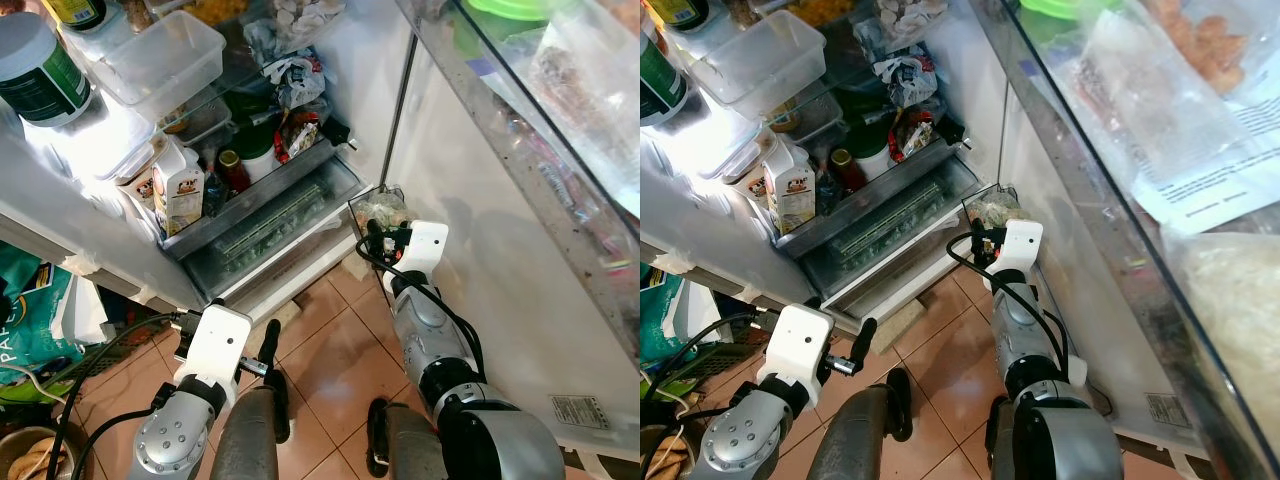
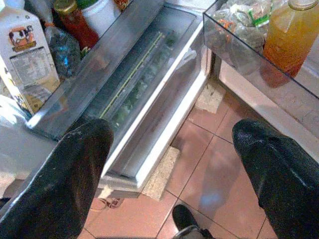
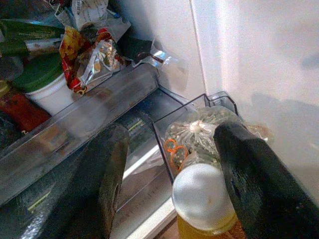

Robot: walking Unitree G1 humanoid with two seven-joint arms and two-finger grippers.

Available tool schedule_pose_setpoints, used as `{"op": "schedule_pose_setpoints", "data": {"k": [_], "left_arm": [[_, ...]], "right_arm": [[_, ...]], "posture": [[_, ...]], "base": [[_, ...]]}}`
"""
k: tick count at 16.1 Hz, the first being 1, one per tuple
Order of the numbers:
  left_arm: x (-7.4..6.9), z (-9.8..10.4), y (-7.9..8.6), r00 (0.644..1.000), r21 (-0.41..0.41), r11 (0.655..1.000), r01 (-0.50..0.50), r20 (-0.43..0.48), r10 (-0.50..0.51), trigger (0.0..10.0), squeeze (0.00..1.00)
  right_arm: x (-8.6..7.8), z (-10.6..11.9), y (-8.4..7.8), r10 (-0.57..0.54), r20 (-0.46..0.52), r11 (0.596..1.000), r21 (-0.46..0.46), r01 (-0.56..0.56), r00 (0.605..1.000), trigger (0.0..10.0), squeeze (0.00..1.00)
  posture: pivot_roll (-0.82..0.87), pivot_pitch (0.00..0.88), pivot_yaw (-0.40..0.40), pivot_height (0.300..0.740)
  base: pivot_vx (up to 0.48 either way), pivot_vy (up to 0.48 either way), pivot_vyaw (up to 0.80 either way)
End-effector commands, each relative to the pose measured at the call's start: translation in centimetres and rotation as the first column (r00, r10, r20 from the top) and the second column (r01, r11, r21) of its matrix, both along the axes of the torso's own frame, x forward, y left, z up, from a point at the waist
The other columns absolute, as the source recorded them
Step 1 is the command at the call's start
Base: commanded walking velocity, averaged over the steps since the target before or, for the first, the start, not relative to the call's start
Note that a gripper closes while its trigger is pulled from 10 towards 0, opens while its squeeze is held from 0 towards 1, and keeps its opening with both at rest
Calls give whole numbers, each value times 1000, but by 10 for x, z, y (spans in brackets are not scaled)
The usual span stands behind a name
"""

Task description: Restocking fridge

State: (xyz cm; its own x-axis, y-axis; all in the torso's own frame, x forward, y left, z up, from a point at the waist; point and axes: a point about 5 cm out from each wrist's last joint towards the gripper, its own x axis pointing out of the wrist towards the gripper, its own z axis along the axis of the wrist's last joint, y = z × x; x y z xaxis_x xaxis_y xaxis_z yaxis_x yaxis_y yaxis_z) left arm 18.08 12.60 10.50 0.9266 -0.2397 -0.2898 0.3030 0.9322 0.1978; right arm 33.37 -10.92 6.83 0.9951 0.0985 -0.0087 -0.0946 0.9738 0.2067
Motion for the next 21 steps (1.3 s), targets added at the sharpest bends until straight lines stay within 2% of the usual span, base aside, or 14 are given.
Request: {"op": "schedule_pose_setpoints", "data": {"k": [1,3,5,7,14,15,16,17,21], "left_arm": [[-3,-7,4,999,17,1000,-17,-32,18,10000,0],[-1,-8,4,999,19,1000,-18,-31,19,10000,0],[3,-8,3,1000,18,1000,-16,-22,17,10000,0],[10,-7,2,1000,16,1000,-17,-3,17,10000,0],[41,-6,-4,996,-6,999,-32,77,33,10000,0],[48,-5,-6,993,-10,999,-42,108,43,10000,0],[50,-5,-6,991,-9,999,-52,123,53,10000,0],[54,-3,-7,985,-20,998,-65,156,67,10000,0],[64,-3,-11,979,-40,997,-64,191,70,10000,0]], "right_arm": [[-5,-8,3,8,-33,1000,4,-8,999,10000,1000],[-4,-7,2,8,-26,1000,-5,-8,1000,10000,1000],[1,3,1,22,27,999,-50,-20,999,10000,1000],[6,17,-4,39,107,994,-109,-27,994,10000,1000],[4,36,-22,86,233,982,-185,-42,969,10000,1000],[-1,40,-25,74,260,984,-174,-28,963,10000,1000],[-5,42,-25,80,275,983,-179,-31,958,10000,1000],[-19,45,-27,97,307,981,-188,-39,947,10000,1000],[-36,41,-31,150,305,973,-214,-86,940,10000,1000]], "posture": [[260,324,60,740],[257,317,60,740],[250,303,60,740],[235,284,54,740],[168,171,26,740],[146,127,19,740],[142,122,19,740],[121,88,19,740],[75,34,39,740]], "base": [[0,0,0],[0,0,0],[0,0,0],[0,0,0],[0,0,0],[0,0,0],[0,0,0],[0,0,0],[0,0,0]]}}
